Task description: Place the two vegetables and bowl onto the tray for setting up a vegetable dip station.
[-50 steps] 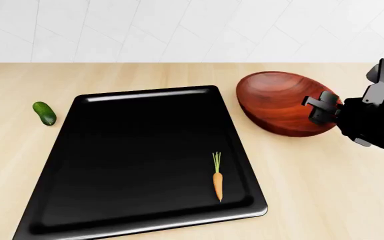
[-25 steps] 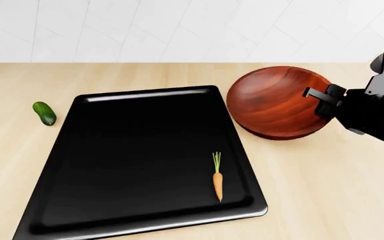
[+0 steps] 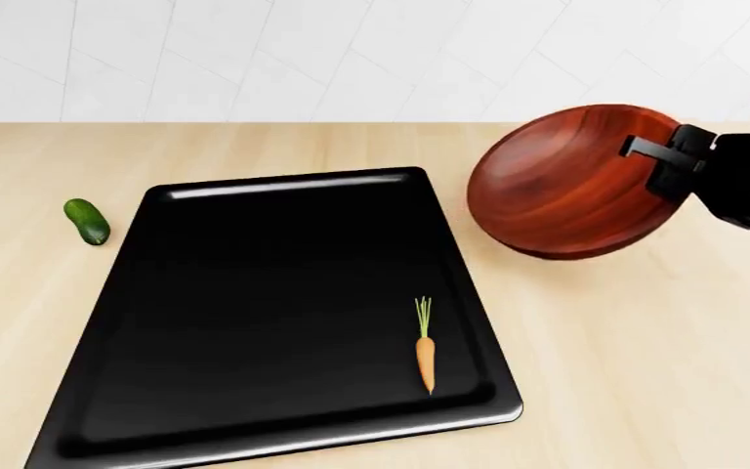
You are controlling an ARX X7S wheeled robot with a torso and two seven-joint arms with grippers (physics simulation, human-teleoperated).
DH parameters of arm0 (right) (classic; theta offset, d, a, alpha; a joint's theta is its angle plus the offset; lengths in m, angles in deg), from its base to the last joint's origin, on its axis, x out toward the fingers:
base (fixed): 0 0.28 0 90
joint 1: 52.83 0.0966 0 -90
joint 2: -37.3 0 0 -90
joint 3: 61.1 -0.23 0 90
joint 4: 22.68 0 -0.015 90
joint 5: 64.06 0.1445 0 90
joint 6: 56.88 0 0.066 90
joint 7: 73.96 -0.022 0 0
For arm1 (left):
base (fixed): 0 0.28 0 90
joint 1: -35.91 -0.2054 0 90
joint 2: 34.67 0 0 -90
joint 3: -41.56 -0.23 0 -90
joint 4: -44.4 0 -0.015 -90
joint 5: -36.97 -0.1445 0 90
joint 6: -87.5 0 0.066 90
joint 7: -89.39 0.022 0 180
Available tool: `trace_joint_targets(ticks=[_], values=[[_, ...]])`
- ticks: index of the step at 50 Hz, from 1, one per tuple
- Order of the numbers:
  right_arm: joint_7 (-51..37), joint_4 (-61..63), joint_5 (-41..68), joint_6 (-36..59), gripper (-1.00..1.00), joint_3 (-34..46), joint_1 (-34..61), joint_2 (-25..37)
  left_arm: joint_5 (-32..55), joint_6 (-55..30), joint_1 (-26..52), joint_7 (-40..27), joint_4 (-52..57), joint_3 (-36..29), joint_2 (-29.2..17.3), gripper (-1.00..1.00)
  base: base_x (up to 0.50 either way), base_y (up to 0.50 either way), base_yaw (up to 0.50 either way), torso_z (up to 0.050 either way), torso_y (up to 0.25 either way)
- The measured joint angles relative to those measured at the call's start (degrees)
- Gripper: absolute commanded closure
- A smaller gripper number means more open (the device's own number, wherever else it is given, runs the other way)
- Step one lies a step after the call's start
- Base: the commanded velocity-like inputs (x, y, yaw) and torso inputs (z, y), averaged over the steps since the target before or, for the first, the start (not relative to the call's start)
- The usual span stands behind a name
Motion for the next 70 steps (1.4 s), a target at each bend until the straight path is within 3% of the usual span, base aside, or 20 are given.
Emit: trace_joint_targets(ticks=[21, 35, 56, 70], values=[[1.0, -6.0, -2.5, 5.8, 1.00, 1.3, 13.1, -5.0, 0.2, 0.2, 0.0, -0.1, 0.0, -0.2, -0.1, -1.00, 0.00, 0.00, 0.00, 0.000, 0.000], [6.4, -13.7, -4.3, 5.0, 1.00, 2.1, 17.2, -12.8, 0.0, 0.4, 0.1, 0.1, -0.2, -0.3, -0.3, -1.00, 0.00, 0.00, 0.00, 0.000, 0.000], [18.7, -27.4, -8.8, 2.2, 1.00, 5.5, 18.5, -25.8, -0.2, 0.7, 0.0, 0.5, -0.4, -0.5, -0.4, -1.00, 0.00, 0.00, 0.00, 0.000, 0.000], [20.5, -27.4, -7.6, 0.8, 1.00, 5.0, 15.4, -28.9, -0.3, 0.8, 0.0, 0.6, -0.5, -0.8, -0.3, -1.00, 0.00, 0.00, 0.00, 0.000, 0.001]])
